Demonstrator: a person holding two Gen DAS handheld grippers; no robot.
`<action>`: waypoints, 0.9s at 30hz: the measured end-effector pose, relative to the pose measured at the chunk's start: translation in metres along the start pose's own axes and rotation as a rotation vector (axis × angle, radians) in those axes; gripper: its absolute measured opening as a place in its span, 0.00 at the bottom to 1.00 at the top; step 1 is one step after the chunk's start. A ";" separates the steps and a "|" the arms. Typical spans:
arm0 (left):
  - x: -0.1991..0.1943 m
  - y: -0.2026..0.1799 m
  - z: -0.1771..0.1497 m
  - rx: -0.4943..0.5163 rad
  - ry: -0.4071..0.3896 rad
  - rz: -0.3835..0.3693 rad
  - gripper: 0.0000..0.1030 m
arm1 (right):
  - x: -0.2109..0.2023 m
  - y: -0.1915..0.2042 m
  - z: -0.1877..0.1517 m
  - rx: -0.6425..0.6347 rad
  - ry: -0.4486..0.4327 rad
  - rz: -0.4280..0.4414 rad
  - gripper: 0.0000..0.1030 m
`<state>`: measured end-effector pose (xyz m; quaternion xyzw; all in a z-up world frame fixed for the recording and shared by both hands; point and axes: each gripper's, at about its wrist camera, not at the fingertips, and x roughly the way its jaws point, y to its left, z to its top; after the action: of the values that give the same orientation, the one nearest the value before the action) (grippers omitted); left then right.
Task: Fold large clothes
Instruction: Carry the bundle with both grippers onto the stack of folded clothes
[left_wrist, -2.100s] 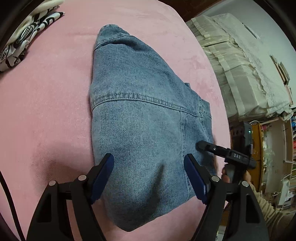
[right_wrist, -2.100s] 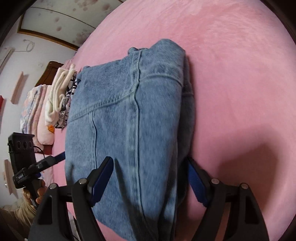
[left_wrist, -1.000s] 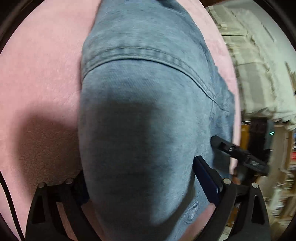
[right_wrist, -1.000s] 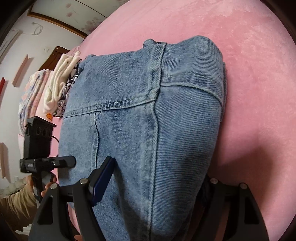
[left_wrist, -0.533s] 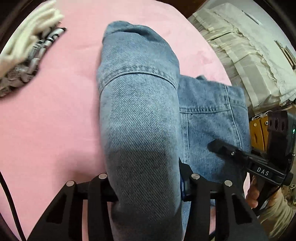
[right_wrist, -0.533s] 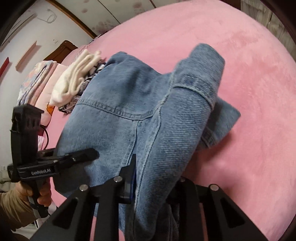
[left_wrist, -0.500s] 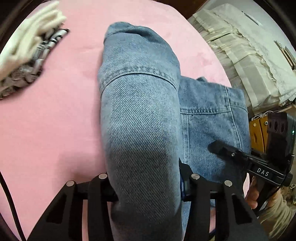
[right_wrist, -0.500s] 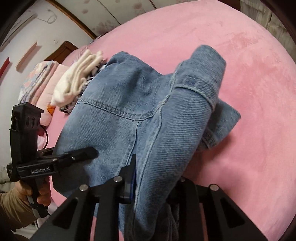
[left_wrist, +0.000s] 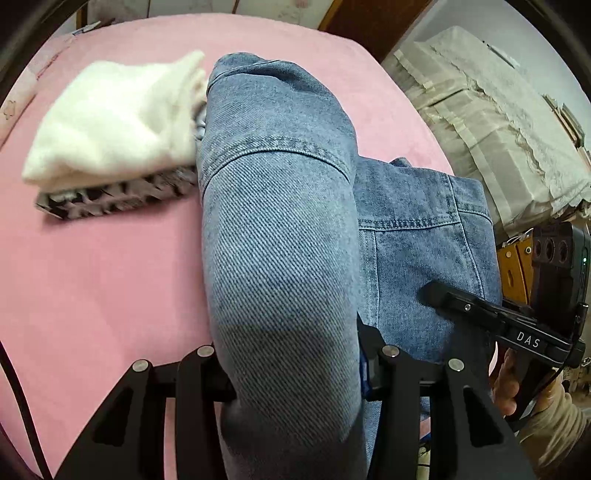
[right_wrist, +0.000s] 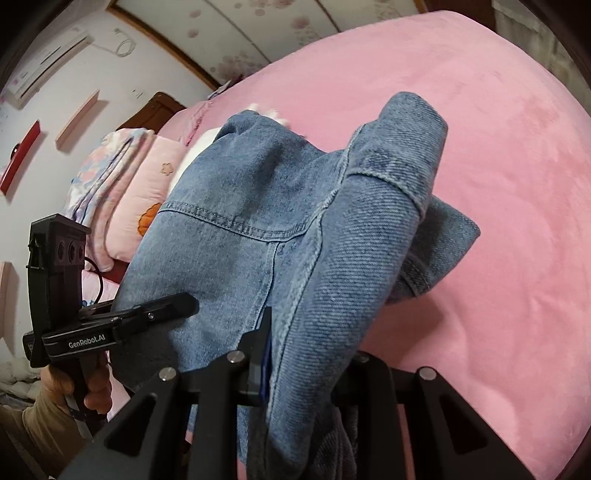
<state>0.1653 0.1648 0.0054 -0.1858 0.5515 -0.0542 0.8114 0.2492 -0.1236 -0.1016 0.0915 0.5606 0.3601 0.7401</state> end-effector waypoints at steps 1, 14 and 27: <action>-0.011 0.011 0.004 -0.001 -0.010 -0.001 0.43 | 0.001 0.009 0.004 -0.009 -0.005 0.002 0.21; -0.107 0.150 0.115 0.020 -0.156 0.007 0.43 | 0.057 0.138 0.124 -0.113 -0.131 0.087 0.21; -0.025 0.308 0.250 -0.083 -0.154 0.030 0.46 | 0.223 0.150 0.242 -0.112 -0.094 0.023 0.23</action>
<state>0.3482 0.5177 -0.0036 -0.2144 0.4922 -0.0047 0.8437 0.4262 0.1917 -0.1057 0.0732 0.5030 0.3948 0.7653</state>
